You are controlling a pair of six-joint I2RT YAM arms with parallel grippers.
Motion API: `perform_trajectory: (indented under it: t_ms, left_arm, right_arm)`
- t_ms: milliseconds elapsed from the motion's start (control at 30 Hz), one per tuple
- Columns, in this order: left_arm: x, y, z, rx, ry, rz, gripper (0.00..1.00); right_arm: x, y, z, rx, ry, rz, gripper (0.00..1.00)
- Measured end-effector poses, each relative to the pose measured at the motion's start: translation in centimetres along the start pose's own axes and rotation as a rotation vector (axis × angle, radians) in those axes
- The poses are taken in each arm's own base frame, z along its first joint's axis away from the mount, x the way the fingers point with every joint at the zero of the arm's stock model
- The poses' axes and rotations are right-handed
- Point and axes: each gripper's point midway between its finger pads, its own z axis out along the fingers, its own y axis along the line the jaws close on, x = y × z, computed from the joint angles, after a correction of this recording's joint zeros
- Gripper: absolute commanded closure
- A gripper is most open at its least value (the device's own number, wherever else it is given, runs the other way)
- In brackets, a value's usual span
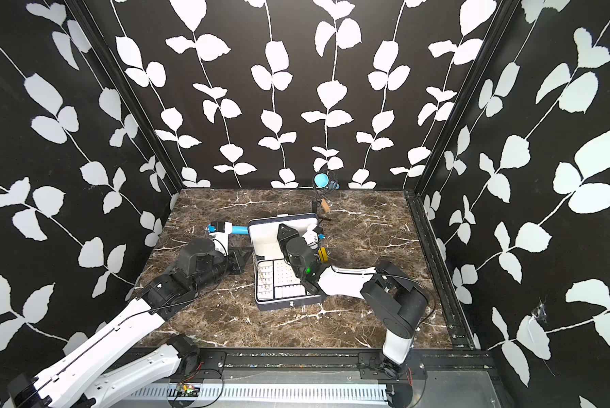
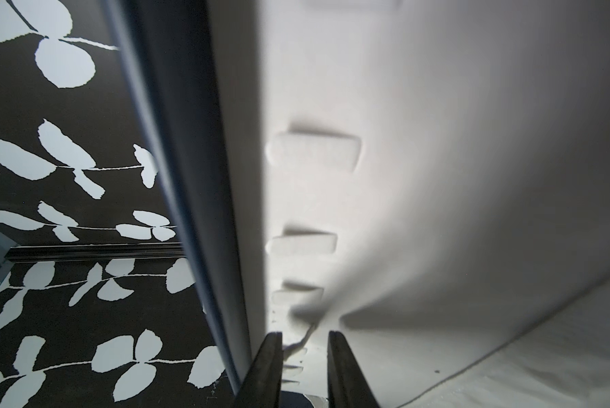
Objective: Put jewelry chain into jewelry box
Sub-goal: Open the fastener on the jewelry box.
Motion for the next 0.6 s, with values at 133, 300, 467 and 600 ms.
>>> perform_trajectory:
  t_ms: [133,300,467,600]
  left_arm:
    - [0.01,0.03,0.0,-0.001,0.0,0.0,1.0]
    - [-0.01,0.02,-0.03,-0.001,-0.002,0.0,1.0]
    - [-0.01,0.02,-0.03,-0.001,-0.002,0.0,1.0]
    - [-0.01,0.02,-0.03,-0.001,-0.002,0.0,1.0]
  right_arm:
    - [-0.04,0.04,-0.16,-0.001,0.002,0.0,0.8]
    - [-0.01,-0.17,-0.22,0.004,0.005,-0.002,0.81]
    - [0.04,-0.37,-0.36,0.008,0.012,-0.004,0.83]
    - [0.05,-0.4,-0.53,0.009,0.016,-0.004,0.84]
